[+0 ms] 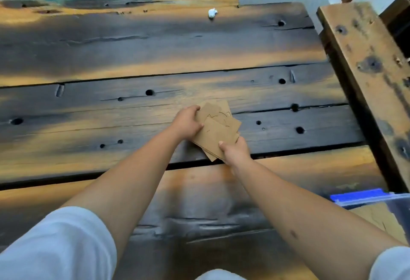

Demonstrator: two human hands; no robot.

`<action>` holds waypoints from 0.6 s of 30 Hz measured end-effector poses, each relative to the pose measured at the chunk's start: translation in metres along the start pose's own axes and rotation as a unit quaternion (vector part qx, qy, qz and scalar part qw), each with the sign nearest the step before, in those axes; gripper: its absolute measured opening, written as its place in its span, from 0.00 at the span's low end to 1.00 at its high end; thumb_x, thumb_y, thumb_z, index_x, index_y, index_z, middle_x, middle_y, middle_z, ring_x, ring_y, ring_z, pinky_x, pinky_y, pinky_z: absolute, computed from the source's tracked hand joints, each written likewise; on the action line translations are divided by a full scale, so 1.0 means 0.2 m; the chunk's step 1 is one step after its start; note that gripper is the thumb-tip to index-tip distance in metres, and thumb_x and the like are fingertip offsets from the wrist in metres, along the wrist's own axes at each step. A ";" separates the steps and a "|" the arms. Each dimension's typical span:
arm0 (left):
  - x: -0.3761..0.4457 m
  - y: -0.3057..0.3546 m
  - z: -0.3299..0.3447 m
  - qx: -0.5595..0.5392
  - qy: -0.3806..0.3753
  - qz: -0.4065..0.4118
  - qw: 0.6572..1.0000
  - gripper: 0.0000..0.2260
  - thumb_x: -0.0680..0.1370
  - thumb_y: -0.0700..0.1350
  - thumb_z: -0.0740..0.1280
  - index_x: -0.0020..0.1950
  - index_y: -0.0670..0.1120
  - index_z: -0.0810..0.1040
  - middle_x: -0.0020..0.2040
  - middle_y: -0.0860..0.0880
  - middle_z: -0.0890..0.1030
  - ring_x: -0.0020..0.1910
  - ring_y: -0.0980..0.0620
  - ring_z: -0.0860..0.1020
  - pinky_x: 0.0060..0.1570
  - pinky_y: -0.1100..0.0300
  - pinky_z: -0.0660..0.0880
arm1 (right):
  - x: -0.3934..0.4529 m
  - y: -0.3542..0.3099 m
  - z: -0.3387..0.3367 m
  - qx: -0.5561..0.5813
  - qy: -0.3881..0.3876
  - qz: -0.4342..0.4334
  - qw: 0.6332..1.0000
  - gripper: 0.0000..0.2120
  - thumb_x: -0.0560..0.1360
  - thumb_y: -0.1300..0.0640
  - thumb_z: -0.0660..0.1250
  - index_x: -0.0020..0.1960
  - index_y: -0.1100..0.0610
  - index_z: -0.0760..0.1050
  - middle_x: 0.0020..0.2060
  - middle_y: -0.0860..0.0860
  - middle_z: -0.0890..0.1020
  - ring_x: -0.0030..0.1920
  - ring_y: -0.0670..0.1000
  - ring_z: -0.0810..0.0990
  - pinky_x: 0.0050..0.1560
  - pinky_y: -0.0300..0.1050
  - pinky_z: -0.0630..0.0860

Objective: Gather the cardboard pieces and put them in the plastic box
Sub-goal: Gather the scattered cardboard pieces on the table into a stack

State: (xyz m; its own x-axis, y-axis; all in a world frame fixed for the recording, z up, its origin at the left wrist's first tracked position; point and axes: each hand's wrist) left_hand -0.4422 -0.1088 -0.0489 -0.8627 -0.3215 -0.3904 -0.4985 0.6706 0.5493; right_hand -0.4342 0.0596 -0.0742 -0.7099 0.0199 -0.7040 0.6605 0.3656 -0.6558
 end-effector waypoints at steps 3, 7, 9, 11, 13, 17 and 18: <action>0.14 0.01 0.00 0.008 -0.024 0.007 1.000 0.28 0.74 0.41 0.71 0.72 0.42 0.67 0.69 0.43 0.72 0.67 0.45 0.70 0.63 0.61 0.63 | 0.07 0.00 0.06 0.023 0.022 0.024 0.999 0.18 0.70 0.54 0.72 0.56 0.54 0.71 0.55 0.54 0.80 0.54 0.58 0.79 0.59 0.56 0.76; 0.29 -0.01 0.04 0.024 -0.062 0.017 0.998 0.28 0.73 0.40 0.71 0.72 0.44 0.68 0.71 0.44 0.70 0.69 0.46 0.68 0.65 0.60 0.62 | 0.14 -0.01 0.12 0.065 0.073 0.060 0.993 0.16 0.71 0.54 0.73 0.55 0.53 0.71 0.51 0.52 0.79 0.45 0.53 0.77 0.46 0.46 0.74; 0.38 -0.02 0.07 0.033 -0.079 0.015 0.996 0.27 0.73 0.41 0.71 0.71 0.45 0.69 0.70 0.43 0.70 0.68 0.45 0.68 0.66 0.58 0.63 | 0.19 -0.01 0.15 0.084 0.103 0.074 0.988 0.14 0.71 0.56 0.73 0.53 0.52 0.72 0.48 0.51 0.78 0.40 0.50 0.75 0.40 0.42 0.70; 0.42 -0.02 0.08 0.042 -0.084 0.008 0.996 0.26 0.73 0.43 0.71 0.70 0.47 0.69 0.70 0.43 0.67 0.69 0.43 0.65 0.69 0.54 0.62 | 0.18 -0.03 0.17 0.110 0.117 0.082 0.984 0.13 0.71 0.57 0.73 0.51 0.52 0.71 0.44 0.49 0.77 0.37 0.47 0.73 0.33 0.38 0.67; 0.47 -0.03 0.09 0.059 -0.090 0.015 0.994 0.26 0.73 0.43 0.70 0.70 0.48 0.68 0.72 0.43 0.63 0.70 0.42 0.62 0.71 0.52 0.59 | 0.20 -0.05 0.21 0.127 0.121 0.089 0.980 0.13 0.70 0.58 0.73 0.50 0.52 0.71 0.41 0.47 0.76 0.36 0.45 0.73 0.29 0.36 0.65; 0.51 -0.04 0.09 0.105 -0.099 0.052 0.988 0.27 0.73 0.43 0.69 0.72 0.47 0.66 0.71 0.42 0.66 0.69 0.41 0.64 0.69 0.52 0.62 | 0.20 -0.10 0.26 0.150 0.114 0.120 0.975 0.17 0.69 0.59 0.73 0.53 0.54 0.69 0.46 0.51 0.77 0.39 0.51 0.76 0.38 0.40 0.71; 0.51 -0.04 0.09 0.115 -0.099 0.049 0.987 0.28 0.73 0.43 0.69 0.72 0.48 0.65 0.70 0.41 0.66 0.68 0.40 0.65 0.68 0.51 0.63 | 0.20 -0.10 0.26 0.153 0.113 0.124 0.974 0.17 0.69 0.60 0.72 0.53 0.54 0.69 0.46 0.51 0.77 0.39 0.50 0.75 0.36 0.39 0.71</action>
State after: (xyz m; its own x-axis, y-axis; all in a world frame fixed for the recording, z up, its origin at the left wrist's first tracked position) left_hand -0.5248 -0.1354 -0.1057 -0.8611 -0.1251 -0.4929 -0.3606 0.8337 0.4183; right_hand -0.4627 0.0045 -0.1036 -0.5328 0.2890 -0.7954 0.8354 0.0291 -0.5489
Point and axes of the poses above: each hand's wrist, its own x-axis towards the middle knuckle, its own z-axis out of the palm, y = z × x
